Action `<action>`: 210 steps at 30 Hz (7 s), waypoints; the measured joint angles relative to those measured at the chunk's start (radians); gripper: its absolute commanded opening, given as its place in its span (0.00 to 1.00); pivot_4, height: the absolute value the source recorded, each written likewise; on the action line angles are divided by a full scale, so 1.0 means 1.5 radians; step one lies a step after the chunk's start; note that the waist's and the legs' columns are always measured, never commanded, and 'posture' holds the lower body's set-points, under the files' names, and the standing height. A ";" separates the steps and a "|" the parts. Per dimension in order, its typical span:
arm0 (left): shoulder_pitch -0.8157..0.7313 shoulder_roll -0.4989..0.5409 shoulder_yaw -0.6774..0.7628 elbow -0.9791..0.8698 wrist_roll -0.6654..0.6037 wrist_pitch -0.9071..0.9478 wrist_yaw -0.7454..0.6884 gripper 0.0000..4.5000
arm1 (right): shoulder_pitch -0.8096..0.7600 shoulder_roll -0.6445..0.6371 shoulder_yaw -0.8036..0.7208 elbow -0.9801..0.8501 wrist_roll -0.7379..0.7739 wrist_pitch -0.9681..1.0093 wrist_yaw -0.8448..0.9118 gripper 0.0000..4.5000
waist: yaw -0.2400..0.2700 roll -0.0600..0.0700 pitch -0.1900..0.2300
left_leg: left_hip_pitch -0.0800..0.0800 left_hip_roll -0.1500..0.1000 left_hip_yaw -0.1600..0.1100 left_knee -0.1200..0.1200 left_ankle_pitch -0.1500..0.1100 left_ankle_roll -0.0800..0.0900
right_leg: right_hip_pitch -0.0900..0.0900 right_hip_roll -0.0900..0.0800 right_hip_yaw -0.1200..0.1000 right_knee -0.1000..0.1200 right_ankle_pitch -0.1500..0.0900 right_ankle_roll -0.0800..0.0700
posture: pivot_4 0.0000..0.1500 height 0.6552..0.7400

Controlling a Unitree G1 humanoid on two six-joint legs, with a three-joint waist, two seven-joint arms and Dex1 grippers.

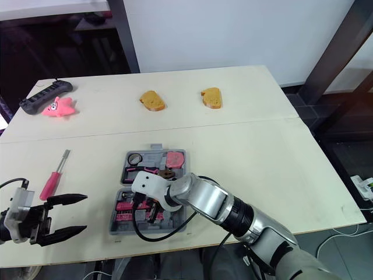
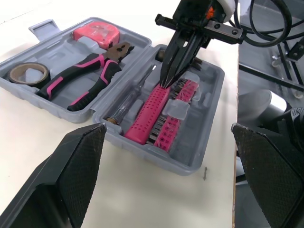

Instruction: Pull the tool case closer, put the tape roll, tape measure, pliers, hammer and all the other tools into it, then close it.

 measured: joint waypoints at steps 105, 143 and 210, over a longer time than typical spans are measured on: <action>-0.421 0.025 -0.099 0.295 0.206 0.406 0.626 1.00 | 0.368 -0.333 -0.534 -0.269 0.212 -0.356 0.217 0.98 | 0.047 -0.007 -0.006 | 0.018 -0.001 0.000 -0.009 0.000 -0.001 | 0.016 0.000 0.000 -0.005 -0.002 -0.002 | 1.00 1.00; -0.508 -0.001 -0.144 0.451 0.289 0.361 0.560 0.10 | 0.394 -0.332 -0.516 -0.290 0.204 -0.323 0.156 1.00 | 0.044 -0.004 -0.006 | 0.020 -0.001 0.000 -0.009 0.001 -0.001 | 0.020 0.000 0.000 -0.005 -0.003 -0.002 | 1.00 1.00; -0.779 0.001 -0.939 -0.403 0.244 0.912 0.252 0.10 | 0.441 -0.352 -0.491 -0.421 0.246 -0.279 0.092 1.00 | 0.037 -0.007 0.003 | 0.018 -0.001 0.000 -0.005 0.001 -0.002 | 0.020 0.000 0.002 -0.007 -0.004 -0.001 | 1.00 1.00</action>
